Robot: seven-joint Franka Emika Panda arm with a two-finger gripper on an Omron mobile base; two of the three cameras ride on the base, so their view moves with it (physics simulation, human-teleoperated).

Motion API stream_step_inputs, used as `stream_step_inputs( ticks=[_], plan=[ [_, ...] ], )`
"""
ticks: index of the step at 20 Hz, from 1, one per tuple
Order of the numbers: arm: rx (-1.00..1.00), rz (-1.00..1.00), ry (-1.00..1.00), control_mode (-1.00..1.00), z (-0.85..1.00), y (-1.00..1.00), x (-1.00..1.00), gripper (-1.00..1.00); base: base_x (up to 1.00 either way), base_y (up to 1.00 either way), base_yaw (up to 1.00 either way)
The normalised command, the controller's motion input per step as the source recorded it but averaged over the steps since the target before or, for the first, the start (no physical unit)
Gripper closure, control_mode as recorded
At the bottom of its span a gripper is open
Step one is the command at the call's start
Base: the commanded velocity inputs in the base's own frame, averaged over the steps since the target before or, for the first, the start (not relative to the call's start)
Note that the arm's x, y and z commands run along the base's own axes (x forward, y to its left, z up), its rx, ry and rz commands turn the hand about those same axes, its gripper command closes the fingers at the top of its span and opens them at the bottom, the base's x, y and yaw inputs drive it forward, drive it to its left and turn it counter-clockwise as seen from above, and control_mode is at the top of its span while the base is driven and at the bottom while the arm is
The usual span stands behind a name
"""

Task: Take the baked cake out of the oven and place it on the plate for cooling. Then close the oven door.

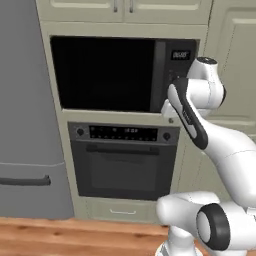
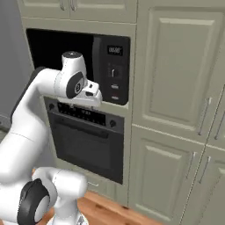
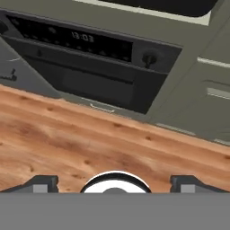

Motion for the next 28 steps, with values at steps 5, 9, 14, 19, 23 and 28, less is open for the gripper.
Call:
stream_step_inputs(
  ticks=[5, 9, 14, 19, 23, 28],
  plan=[
    [0.00, 0.00, 0.00, 1.00, 0.00, 0.00, 0.00, -1.00, 0.05, -0.60, 0.69],
    [0.00, 0.00, 0.00, 1.00, 0.00, 0.00, 0.00, -1.00, 0.06, -0.70, 0.64],
    [0.00, 0.00, 0.00, 1.00, 0.00, 0.00, 0.00, -1.00, 0.12, -0.92, 0.54],
    [0.00, 0.00, 0.00, 1.00, 0.00, 0.00, 0.00, -1.00, 0.23, -1.00, 0.43],
    [0.00, 0.00, 0.00, 1.00, 0.00, 0.00, 0.00, -1.00, 0.24, -1.00, 0.39],
    [0.04, 0.16, 0.02, -1.00, -0.02, -0.26, 0.01, -1.00, 0.07, -0.36, 0.14]
  ],
)
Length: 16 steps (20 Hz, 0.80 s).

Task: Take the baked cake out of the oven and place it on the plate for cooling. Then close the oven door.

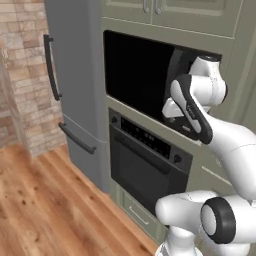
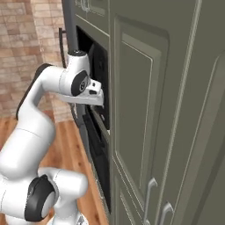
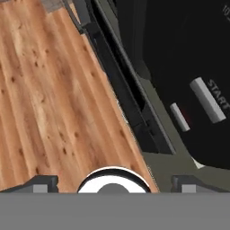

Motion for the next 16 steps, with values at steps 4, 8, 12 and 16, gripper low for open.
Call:
stream_step_inputs(
  ticks=[4, 8, 12, 16],
  plan=[
    [-0.01, 0.12, 0.07, -1.00, 0.00, 0.50, 0.00, -1.00, 0.00, 0.00, 0.00],
    [-0.15, 0.00, 0.05, -1.00, -0.10, 1.00, 0.00, -1.00, 0.00, 0.00, 0.00],
    [-0.30, 0.00, 0.04, -1.00, -0.42, 0.99, 0.00, -1.00, 0.00, 0.00, 0.00],
    [-0.33, -0.02, 0.05, -1.00, -0.66, 0.78, 0.10, -1.00, 0.00, 0.00, 0.00]
  ],
)
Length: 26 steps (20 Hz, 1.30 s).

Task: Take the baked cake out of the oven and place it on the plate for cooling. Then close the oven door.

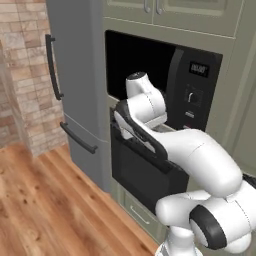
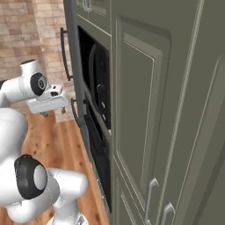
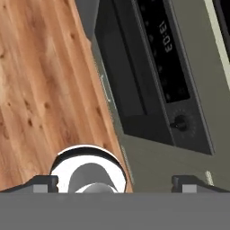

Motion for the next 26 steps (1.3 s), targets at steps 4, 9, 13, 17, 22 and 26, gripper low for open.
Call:
stream_step_inputs(
  ticks=[4, 9, 13, 17, 22, 26],
  plan=[
    [-0.29, -0.03, 0.06, -1.00, -0.77, 0.20, 0.16, -1.00, 0.00, 0.00, 0.00],
    [-0.22, -0.07, 0.06, -1.00, -0.73, -0.04, 0.34, -1.00, 0.00, 0.00, 0.00],
    [-0.16, -0.07, 0.00, -1.00, -0.79, -0.40, 0.49, -1.00, 0.00, 0.00, 0.00],
    [-0.17, -0.09, 0.00, -1.00, -0.63, -0.32, 0.56, -1.00, 0.00, 0.00, 0.00],
    [-0.16, -0.08, 0.06, -1.00, -0.60, -0.31, 0.55, -1.00, 0.00, 0.00, 0.00],
    [-0.14, -0.06, 0.11, -1.00, -0.52, -0.17, 0.56, -1.00, 0.00, 0.00, 0.00]
  ],
)
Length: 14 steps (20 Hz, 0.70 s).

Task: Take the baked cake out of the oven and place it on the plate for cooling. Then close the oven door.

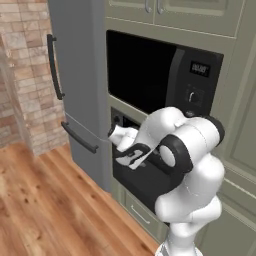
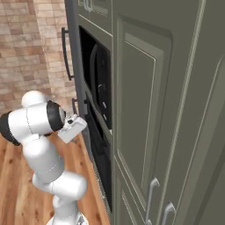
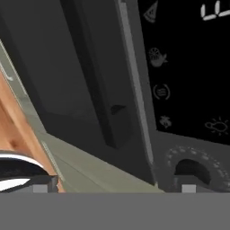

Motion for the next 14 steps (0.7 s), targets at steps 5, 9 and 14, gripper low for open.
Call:
stream_step_inputs(
  ticks=[5, 9, 14],
  plan=[
    [-0.12, -0.02, 0.09, -1.00, -0.41, -0.12, 0.46, -1.00, 0.00, 0.00, 0.00],
    [-0.02, 0.00, 0.01, -1.00, -0.31, -0.23, 0.29, -1.00, 0.00, 0.00, 0.00],
    [0.00, 0.00, 0.00, -1.00, -0.34, -0.37, 0.17, -1.00, 0.00, 0.00, 0.00]
  ],
)
